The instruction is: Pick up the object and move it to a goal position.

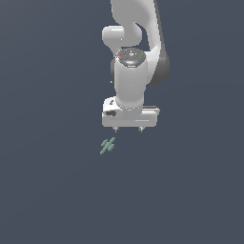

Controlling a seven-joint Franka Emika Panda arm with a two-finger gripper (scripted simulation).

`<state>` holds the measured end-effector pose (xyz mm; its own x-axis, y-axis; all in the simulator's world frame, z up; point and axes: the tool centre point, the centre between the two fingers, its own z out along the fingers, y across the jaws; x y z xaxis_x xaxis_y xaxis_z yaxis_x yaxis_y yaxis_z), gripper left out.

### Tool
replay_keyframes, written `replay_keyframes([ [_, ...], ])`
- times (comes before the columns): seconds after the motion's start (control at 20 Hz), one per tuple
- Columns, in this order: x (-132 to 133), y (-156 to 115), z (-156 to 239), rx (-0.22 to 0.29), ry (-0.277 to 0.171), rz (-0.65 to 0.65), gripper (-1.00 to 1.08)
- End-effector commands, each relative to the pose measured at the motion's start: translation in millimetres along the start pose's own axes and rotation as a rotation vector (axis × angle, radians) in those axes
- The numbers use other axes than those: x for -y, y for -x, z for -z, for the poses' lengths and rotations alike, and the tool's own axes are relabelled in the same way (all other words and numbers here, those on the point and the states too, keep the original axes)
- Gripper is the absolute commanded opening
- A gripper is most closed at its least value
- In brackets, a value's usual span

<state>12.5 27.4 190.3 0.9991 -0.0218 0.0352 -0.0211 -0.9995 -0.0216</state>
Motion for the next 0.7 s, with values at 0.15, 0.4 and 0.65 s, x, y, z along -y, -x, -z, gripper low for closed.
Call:
replay_keyframes([
  [0.15,-7.7,0.5,-10.9,0.005,-0.003,-0.094,1.0],
  [0.4,-18.3,1.6,-25.5,0.01,-0.004,-0.225,1.0],
  [0.65,-32.2,3.6,-43.6,0.017,-0.003,-0.389,1.0],
])
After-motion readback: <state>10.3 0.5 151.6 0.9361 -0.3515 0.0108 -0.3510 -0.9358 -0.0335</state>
